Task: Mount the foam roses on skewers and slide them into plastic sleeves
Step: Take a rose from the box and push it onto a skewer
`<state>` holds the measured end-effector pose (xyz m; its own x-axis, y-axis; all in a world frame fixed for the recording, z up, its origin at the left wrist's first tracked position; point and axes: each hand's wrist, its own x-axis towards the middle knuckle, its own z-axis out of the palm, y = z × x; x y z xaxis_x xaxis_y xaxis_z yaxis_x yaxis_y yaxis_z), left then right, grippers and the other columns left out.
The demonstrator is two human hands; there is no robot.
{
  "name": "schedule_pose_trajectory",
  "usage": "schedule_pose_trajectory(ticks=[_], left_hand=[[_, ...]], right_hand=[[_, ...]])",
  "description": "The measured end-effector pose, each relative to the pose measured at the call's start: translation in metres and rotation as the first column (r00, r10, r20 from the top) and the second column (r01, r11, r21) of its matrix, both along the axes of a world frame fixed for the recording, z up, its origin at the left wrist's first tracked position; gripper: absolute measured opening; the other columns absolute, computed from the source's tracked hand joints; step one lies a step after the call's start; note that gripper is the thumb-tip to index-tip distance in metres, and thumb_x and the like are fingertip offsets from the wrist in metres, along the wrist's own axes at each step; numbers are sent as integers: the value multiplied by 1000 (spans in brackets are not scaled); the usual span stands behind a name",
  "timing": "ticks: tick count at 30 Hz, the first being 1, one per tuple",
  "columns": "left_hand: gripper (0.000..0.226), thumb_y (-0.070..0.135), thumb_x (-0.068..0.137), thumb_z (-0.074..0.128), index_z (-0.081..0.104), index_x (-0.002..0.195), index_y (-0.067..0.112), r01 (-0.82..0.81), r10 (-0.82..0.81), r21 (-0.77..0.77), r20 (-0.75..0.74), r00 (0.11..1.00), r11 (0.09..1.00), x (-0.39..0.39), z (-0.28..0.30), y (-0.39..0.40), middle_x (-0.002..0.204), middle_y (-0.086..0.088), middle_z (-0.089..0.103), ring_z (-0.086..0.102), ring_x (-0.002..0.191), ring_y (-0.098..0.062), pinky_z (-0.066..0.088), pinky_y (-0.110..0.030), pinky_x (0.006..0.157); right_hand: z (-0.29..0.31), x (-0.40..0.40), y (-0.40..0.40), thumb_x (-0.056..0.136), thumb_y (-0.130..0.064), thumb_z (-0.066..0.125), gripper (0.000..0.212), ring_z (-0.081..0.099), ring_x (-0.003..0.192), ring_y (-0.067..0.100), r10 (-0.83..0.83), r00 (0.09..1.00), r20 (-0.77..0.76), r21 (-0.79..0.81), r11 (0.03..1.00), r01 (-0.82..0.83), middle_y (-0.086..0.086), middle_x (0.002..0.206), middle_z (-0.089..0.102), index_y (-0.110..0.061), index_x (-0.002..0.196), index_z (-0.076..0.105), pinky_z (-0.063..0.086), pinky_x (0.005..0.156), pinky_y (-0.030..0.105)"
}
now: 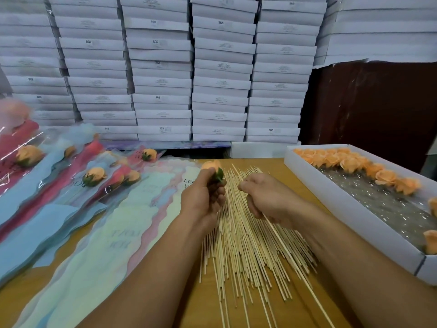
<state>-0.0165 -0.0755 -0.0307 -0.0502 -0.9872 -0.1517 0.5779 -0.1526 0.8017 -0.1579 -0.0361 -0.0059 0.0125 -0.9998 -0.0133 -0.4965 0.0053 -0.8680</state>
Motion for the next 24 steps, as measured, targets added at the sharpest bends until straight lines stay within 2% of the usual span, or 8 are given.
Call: schedule_pose_trajectory(ticks=[2,5,8,11,13,17,20,24], left_hand=[[21,25,92,65,67,93,4,36,-31,37,-120,992,999,5,2,-2,71,-7,65,54,50,-9,45,-18,45],[23,27,92,65,66,96,5,73,-61,48,-226,972,996,10,5,-4,69,-6,65,54,50,-9,44,-17,45],[22,28,92,65,63,95,5,106,-91,37,-294,952,994,12,8,-6,66,-5,64,54,48,-8,41,-16,43],[23,29,93,64,62,92,5,137,-126,12,-328,936,991,12,9,-6,65,-4,61,54,45,-6,39,-15,40],[24,29,94,63,62,91,5,133,-125,0,-340,932,991,12,10,-6,66,-3,60,54,44,-6,39,-15,39],[23,30,95,62,63,88,7,81,-79,-5,-310,947,997,11,13,-6,60,-2,60,53,43,-6,37,-15,39],[21,28,94,63,63,91,7,64,-63,-7,-308,949,998,10,13,-5,57,0,59,51,42,-6,38,-15,39],[26,26,94,64,61,110,6,61,-64,-21,-308,949,998,7,12,-5,59,1,58,50,42,-4,40,-15,41]], right_hand=[[-2,5,6,107,-28,40,20,34,31,9,42,998,45,-49,998,-40,0,46,57,-22,103,59,24,33,18],[1,11,13,102,-16,47,22,38,34,10,99,983,157,-92,992,-85,1,51,60,-10,93,66,26,33,18],[4,16,20,95,-12,48,25,36,34,7,148,979,137,-190,974,-120,0,48,55,0,95,71,27,34,18],[5,22,24,92,-10,44,33,39,37,4,193,974,121,-278,948,-154,-4,44,49,-17,104,74,33,39,19],[3,25,24,100,-12,46,34,40,41,8,197,976,94,-321,934,-158,-9,42,48,-30,108,73,35,44,26],[2,26,25,105,-15,46,39,40,45,19,197,980,11,-385,906,-177,-11,41,50,-50,119,57,36,49,35],[0,27,25,105,-15,46,47,42,40,16,195,980,-29,-365,911,-192,-8,40,49,-45,141,48,39,46,32],[-2,27,23,105,-14,46,49,36,41,14,199,978,-61,-356,911,-208,-13,40,49,-38,148,46,35,45,32]])
